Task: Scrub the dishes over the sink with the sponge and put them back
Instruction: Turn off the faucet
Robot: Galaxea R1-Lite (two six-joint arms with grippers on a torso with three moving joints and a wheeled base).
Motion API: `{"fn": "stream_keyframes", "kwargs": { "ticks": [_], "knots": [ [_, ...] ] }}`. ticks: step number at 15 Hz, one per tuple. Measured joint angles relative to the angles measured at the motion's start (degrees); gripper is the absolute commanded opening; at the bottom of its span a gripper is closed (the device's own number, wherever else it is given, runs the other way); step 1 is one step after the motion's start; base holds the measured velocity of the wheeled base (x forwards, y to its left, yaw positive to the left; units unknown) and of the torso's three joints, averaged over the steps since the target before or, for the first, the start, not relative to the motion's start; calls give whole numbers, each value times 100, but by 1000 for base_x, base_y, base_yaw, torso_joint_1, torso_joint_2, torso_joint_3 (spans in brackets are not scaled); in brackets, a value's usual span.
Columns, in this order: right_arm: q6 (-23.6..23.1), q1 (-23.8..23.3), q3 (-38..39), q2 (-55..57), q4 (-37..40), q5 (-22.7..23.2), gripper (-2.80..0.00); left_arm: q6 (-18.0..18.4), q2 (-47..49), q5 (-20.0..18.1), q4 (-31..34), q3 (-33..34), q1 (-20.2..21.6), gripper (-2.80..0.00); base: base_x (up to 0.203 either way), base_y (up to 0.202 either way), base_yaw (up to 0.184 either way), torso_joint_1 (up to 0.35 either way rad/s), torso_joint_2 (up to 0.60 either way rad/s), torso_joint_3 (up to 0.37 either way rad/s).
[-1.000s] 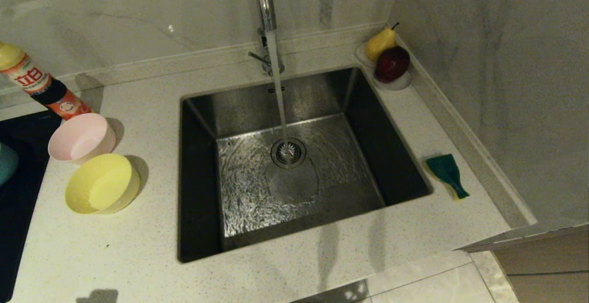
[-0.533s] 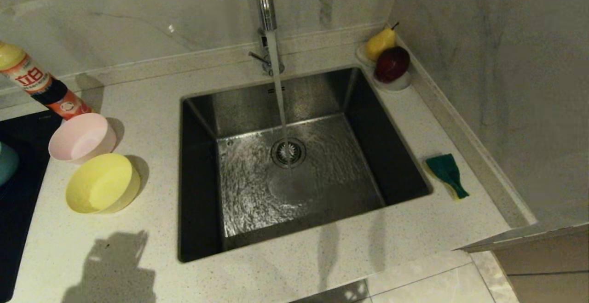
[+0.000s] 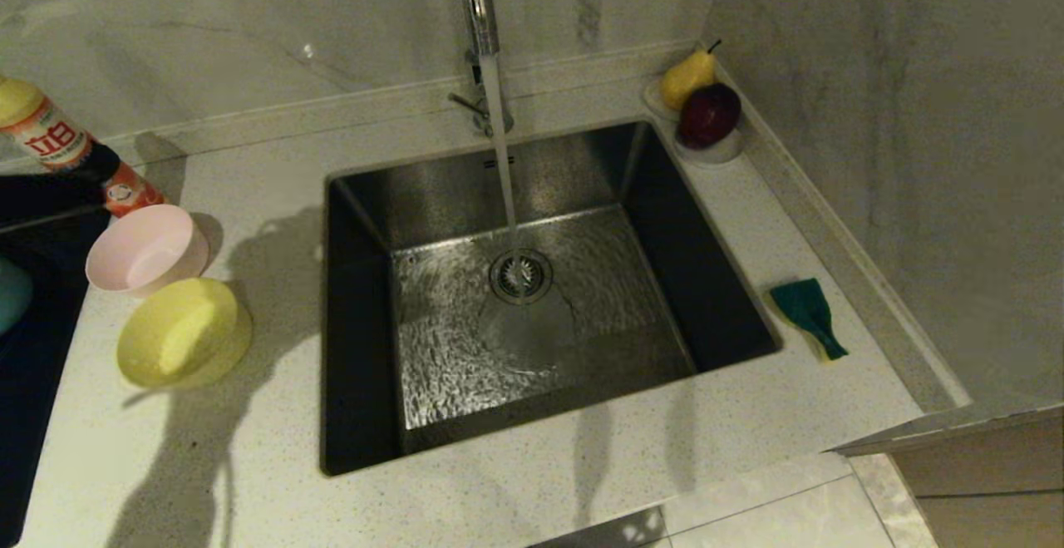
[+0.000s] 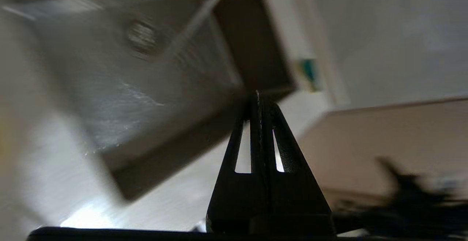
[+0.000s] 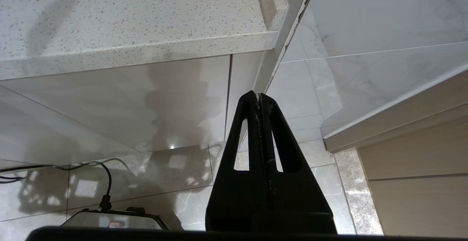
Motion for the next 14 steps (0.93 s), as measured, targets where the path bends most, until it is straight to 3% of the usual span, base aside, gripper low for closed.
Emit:
{"fn": "stream_keyframes", "kwargs": {
  "ticks": [4,9,11,14],
  "knots": [
    [0,0,0,0,0,2,-280,-716,1903,-635,-842,-663,-317,-280,0,0,0,0,0,0],
    [0,2,0,0,-2,0,-280,-1888,3208,-722,-2891,-546,-682,-280,0,0,0,0,0,0],
    [2,2,0,0,0,3,-280,-2080,3612,-708,-3540,-459,-758,-280,0,0,0,0,0,0],
    [1,0,0,0,0,4,-280,-2131,3989,-701,-3695,-477,-809,-280,0,0,0,0,0,0]
  ]
}}
